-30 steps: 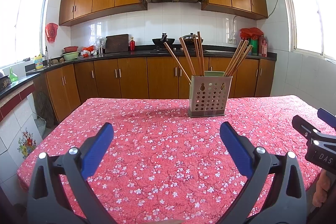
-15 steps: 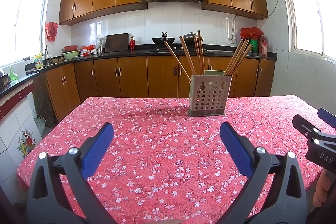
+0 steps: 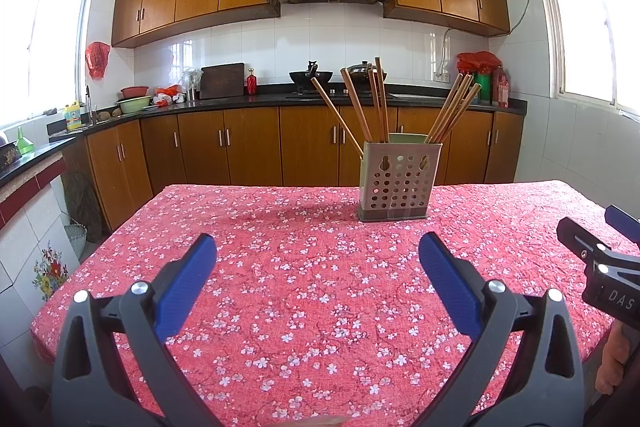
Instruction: Organize utensils
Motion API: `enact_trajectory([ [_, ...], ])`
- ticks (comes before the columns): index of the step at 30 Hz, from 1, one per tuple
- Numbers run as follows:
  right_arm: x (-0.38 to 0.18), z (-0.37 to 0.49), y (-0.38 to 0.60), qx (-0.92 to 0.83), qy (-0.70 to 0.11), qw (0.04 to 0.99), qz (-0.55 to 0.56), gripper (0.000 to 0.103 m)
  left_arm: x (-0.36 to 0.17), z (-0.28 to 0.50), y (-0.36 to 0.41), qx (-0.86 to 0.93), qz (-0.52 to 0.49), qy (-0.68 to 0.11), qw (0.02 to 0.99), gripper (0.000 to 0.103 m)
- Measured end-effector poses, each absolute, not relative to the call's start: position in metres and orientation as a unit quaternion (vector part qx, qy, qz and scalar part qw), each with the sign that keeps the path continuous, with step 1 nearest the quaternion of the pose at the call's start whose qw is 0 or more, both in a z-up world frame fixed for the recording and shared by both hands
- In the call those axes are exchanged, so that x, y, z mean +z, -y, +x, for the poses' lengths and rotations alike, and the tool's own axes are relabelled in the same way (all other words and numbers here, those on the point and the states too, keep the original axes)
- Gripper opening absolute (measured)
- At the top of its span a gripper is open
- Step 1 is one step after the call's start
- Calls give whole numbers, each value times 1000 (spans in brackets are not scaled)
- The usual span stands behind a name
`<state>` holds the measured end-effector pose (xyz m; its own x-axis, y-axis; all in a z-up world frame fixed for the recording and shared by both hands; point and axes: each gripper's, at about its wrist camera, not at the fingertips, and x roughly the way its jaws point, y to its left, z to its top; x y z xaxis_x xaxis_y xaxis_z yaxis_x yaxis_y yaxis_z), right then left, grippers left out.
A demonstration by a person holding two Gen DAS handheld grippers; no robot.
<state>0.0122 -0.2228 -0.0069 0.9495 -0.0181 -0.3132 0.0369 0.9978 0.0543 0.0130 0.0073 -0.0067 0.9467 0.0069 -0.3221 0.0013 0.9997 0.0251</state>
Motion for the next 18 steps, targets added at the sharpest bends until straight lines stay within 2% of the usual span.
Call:
enact_trajectory([
  [18, -10, 13, 218, -20, -160, 986, 33, 101, -9, 14, -10, 4, 12, -166, 986, 99],
])
